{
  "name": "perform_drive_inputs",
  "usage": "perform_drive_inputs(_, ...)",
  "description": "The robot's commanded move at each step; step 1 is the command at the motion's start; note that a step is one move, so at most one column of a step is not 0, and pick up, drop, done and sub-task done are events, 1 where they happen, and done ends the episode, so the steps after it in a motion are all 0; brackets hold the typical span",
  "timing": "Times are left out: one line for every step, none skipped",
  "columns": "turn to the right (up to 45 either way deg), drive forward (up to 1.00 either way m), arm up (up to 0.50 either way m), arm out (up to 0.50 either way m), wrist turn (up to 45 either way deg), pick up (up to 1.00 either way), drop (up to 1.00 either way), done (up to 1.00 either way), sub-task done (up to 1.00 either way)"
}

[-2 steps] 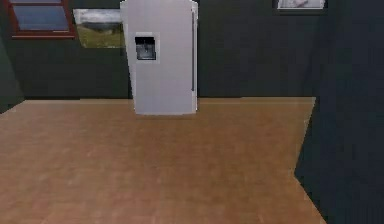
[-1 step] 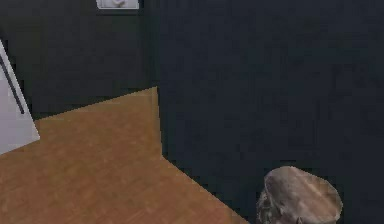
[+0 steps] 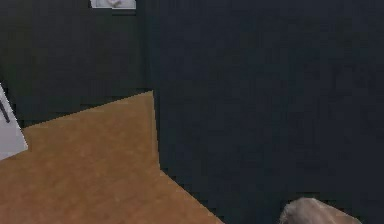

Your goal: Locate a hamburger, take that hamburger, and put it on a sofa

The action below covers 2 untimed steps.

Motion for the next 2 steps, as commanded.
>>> perform_drive_inputs(-45.0,0.00,0.00,0.00,0.0,0.00,0.00,0.00,0.00)
perform_drive_inputs(-45.0,0.00,0.00,0.00,0.0,0.00,0.00,0.00,0.00)
